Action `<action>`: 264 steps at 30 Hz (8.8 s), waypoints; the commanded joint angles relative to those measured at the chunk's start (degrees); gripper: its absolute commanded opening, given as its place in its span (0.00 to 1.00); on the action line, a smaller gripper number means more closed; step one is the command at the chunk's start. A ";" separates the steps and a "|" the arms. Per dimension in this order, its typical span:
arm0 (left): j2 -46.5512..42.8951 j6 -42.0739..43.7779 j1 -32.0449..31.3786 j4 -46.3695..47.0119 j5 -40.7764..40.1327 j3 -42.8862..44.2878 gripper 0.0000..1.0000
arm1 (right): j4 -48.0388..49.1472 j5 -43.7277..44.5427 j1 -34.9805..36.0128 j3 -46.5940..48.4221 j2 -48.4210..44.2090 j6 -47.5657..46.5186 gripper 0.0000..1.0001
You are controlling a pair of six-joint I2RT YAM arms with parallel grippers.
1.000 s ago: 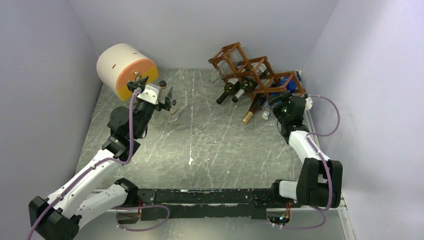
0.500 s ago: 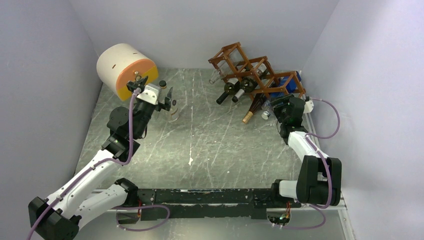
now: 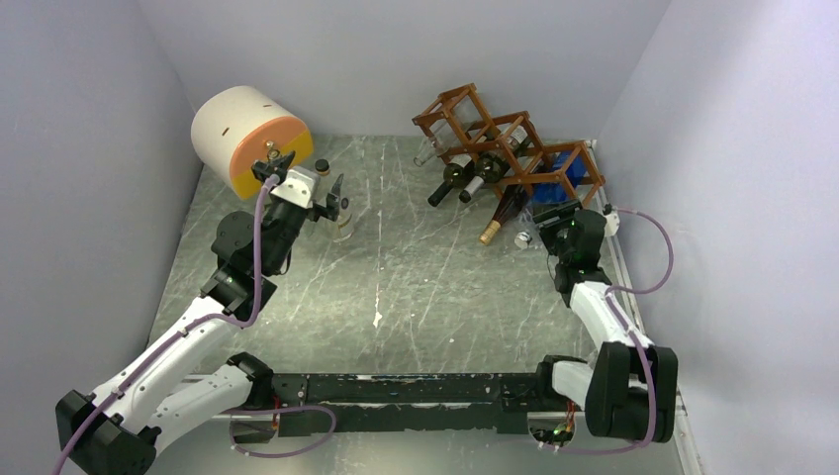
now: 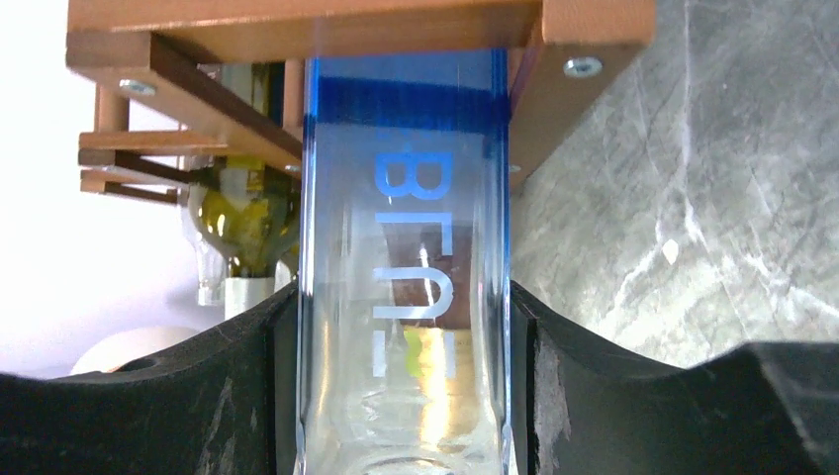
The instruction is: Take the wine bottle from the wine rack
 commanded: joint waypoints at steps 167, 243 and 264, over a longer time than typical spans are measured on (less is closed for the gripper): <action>28.57 17.10 -31.28 -20.52 20.20 7.26 0.07 | -51.18 -31.63 29.75 17.92 -12.86 -27.70 0.87; -6.06 -20.62 25.24 -8.21 4.62 -8.51 1.00 | -51.45 1.08 29.67 25.84 -17.02 -29.07 1.00; -3.57 -8.66 2.20 -11.45 27.37 4.07 0.97 | -27.09 15.53 29.16 34.26 14.97 -17.44 1.00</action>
